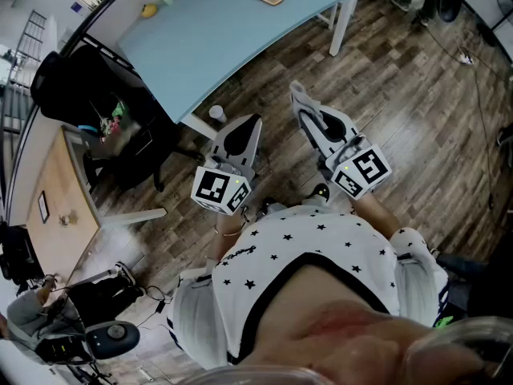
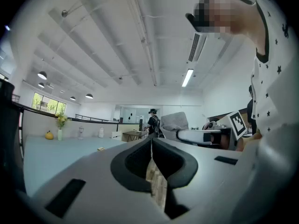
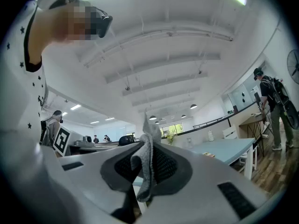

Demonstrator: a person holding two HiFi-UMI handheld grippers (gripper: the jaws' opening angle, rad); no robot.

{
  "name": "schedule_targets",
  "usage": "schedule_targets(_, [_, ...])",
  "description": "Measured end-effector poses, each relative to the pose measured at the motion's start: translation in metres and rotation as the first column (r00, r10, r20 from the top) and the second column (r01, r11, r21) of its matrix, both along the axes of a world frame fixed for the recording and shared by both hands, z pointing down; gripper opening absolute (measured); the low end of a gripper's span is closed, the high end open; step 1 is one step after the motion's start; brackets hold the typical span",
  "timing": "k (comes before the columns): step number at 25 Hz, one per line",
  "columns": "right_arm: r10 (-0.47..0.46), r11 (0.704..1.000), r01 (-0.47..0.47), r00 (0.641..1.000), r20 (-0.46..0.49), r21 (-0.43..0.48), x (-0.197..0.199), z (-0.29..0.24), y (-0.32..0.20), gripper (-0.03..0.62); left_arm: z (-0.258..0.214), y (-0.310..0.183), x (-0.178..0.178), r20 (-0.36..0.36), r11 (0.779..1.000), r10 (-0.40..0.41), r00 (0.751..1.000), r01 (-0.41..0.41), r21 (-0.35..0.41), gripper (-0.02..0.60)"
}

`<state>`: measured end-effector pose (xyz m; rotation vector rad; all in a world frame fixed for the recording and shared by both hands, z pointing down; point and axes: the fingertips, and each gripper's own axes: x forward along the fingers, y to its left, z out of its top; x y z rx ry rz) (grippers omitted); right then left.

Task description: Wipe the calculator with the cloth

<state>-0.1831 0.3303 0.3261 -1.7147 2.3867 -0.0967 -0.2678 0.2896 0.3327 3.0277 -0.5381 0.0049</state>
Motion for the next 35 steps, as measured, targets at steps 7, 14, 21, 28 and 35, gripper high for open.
schedule_targets(7, [-0.024,1.0,0.024,1.0,0.016,0.01,0.001,-0.002,-0.002,0.041,0.0,-0.001,-0.001,0.006,1.0,-0.028,1.0,0.028,0.0,0.032])
schedule_targets(14, [-0.04,0.999,0.04,0.998,0.053,0.013,0.014,0.0,0.002,0.041,0.003,0.001,0.011,0.024,0.999,-0.033,0.999,0.033,-0.007,0.032])
schedule_targets(21, [-0.029,1.0,0.028,0.997,0.068,0.014,0.047,0.001,0.012,0.041,0.004,0.011,0.045,0.048,1.0,-0.006,0.999,0.006,-0.002,0.032])
schedule_targets(28, [-0.001,1.0,0.0,0.997,0.083,0.012,0.091,0.006,0.029,0.042,0.006,0.024,0.088,0.062,1.0,0.023,0.998,-0.023,0.005,0.032])
schedule_targets(35, [0.003,1.0,-0.006,0.995,0.096,0.031,0.124,0.005,0.044,0.043,0.006,0.04,0.124,0.073,0.999,0.035,0.997,-0.037,0.02,0.032])
